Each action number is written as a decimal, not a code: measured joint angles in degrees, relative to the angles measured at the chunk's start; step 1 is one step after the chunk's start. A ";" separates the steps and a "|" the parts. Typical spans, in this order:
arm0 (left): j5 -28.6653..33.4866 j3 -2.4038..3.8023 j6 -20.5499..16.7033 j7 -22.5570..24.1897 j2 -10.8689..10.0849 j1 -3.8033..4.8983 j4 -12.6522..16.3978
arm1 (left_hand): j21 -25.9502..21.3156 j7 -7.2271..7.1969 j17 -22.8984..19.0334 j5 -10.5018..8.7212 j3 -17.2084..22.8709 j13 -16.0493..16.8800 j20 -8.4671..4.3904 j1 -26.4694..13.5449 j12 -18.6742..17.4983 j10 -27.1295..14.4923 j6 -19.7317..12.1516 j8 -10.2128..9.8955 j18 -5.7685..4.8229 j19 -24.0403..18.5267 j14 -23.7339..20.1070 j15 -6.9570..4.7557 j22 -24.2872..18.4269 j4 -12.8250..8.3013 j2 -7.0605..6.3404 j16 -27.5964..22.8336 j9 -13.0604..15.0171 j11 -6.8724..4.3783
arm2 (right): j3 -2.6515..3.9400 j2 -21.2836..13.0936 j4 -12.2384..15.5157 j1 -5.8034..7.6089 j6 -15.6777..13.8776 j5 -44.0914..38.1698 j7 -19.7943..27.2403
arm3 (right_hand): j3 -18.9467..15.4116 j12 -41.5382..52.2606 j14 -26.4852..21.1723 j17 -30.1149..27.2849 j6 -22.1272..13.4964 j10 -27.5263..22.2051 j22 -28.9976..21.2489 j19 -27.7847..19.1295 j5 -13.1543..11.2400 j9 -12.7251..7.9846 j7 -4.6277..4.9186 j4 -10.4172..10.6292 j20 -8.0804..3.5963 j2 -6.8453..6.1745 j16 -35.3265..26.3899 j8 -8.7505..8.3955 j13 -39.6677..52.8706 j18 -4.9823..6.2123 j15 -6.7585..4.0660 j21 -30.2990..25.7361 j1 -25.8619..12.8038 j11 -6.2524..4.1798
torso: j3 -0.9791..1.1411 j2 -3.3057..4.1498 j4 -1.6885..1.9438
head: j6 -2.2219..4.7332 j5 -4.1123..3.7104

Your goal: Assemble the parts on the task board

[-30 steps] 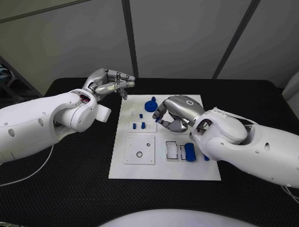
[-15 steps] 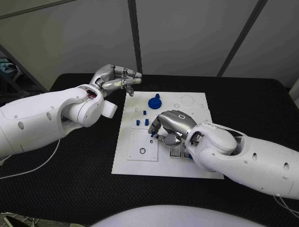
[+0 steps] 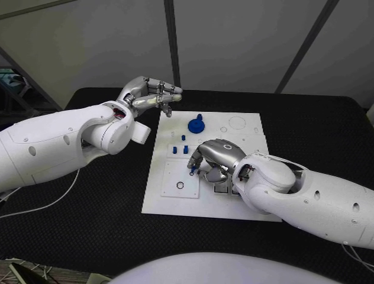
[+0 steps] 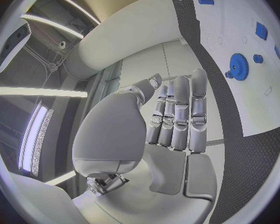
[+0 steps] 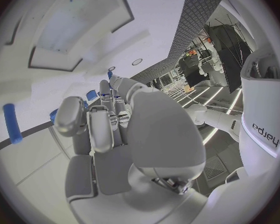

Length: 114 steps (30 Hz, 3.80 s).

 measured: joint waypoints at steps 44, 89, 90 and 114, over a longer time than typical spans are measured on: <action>0.05 -0.01 0.83 -0.15 0.60 0.00 -0.49 | -0.22 0.21 -0.16 0.00 0.00 -0.10 0.00 0.00 0.00 -0.20 -0.21 -0.23 0.00 0.00 0.00 0.00 -0.04 0.00 0.00 0.01 -0.04 0.20 | -0.99 0.50 -0.05 -0.10 2.06 -2.91 -0.19 | -0.16 -0.11 0.00 -0.11 -0.01 -0.02 -0.01 0.00 0.00 -0.04 0.01 -0.15 0.00 0.31 0.00 -0.37 0.04 0.01 0.00 0.00 -0.30 0.02 | 0.04 0.00 -0.03 | -0.83 0.68; 0.07 -0.03 1.41 -0.71 0.29 0.00 -0.71 | -0.22 0.20 -0.26 0.00 0.00 -0.14 0.00 -0.23 -0.20 -0.40 -0.20 -0.23 -0.01 0.00 -0.20 0.20 -0.12 0.00 0.23 -0.22 -0.02 0.40 | 3.42 -10.09 9.58 -0.12 -4.08 -3.18 -4.96 | -3.76 -0.99 0.00 -2.46 -6.29 -9.55 -3.21 -2.28 -0.65 -0.15 0.87 0.80 1.82 -1.78 -0.78 -2.66 -2.26 0.01 1.24 -1.99 -4.82 2.14 | -0.07 -0.14 -0.22 | 0.80 -1.19; 0.07 -0.04 1.44 -0.72 0.28 0.00 -0.71 | -0.22 0.20 -0.26 0.00 0.00 -0.14 0.00 -0.23 -0.20 -0.40 -0.20 -0.23 -0.01 0.00 -0.20 0.20 -0.12 0.00 0.23 -0.22 -0.02 0.40 | 3.99 -10.88 9.81 0.16 -3.72 -2.84 -5.29 | -3.76 -0.99 0.00 -2.46 -6.29 -9.55 -3.21 -2.28 -0.82 -0.15 0.87 0.80 1.82 -1.78 -0.78 -2.66 -2.26 0.00 1.24 -1.99 -4.82 2.14 | -0.08 -0.15 -0.24 | 0.90 -1.31; 0.08 -0.09 1.93 -0.76 0.33 -0.01 -0.71 | -0.22 0.20 -0.25 0.00 0.00 -0.18 0.00 -0.23 -0.20 -0.39 -0.20 -0.23 -0.01 0.00 -0.20 0.20 -0.11 0.00 0.22 -0.22 -0.02 0.39 | 5.52 -13.34 6.21 1.83 6.41 -2.89 -10.51 | -5.87 -0.50 0.00 -3.12 -7.16 -11.92 -3.76 -2.28 -1.64 -0.23 -0.40 1.92 1.82 -2.78 -0.78 -2.66 -2.46 0.01 1.24 -2.39 -5.81 2.46 | -0.11 -0.14 -0.23 | 1.48 -2.36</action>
